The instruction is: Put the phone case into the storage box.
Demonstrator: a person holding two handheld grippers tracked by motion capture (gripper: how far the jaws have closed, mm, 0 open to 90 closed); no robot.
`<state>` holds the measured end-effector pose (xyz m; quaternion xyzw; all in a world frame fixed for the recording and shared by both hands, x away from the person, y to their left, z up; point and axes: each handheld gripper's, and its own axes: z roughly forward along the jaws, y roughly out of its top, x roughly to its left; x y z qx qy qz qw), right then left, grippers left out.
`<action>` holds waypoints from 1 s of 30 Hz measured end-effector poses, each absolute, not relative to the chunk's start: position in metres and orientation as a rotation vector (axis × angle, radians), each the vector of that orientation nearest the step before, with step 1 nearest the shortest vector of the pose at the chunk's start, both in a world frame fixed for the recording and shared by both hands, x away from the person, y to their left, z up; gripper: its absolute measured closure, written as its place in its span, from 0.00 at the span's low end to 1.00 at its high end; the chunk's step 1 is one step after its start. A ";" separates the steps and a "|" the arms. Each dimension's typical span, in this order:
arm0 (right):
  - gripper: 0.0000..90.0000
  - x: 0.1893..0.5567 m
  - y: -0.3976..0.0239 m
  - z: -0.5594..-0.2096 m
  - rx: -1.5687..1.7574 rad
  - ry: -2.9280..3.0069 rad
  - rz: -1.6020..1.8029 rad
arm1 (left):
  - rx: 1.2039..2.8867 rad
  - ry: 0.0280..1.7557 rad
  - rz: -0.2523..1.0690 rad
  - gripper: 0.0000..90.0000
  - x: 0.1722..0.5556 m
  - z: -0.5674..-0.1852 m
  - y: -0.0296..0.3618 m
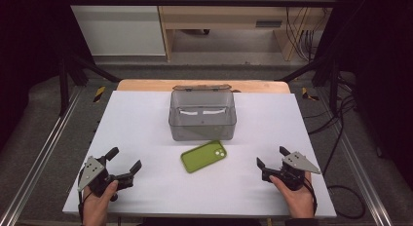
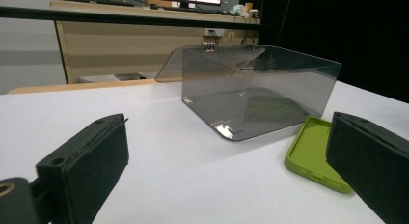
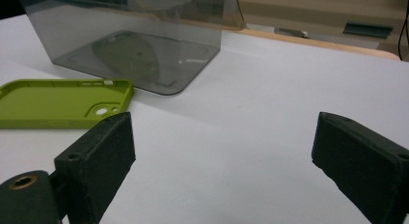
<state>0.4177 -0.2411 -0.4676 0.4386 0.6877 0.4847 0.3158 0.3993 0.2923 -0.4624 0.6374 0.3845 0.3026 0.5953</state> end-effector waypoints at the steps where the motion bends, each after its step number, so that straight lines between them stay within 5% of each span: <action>1: 0.09 0.418 -0.240 -0.467 1.171 1.815 1.265 | 1.482 0.890 0.703 0.01 0.399 -0.462 0.292; 22: 0.15 0.451 -0.195 -0.427 1.190 2.091 1.091 | 1.472 0.879 0.703 0.01 0.399 -0.458 0.294; 30: 0.35 0.459 -0.157 -0.410 1.191 2.174 1.054 | 1.472 0.881 0.709 0.01 0.398 -0.458 0.296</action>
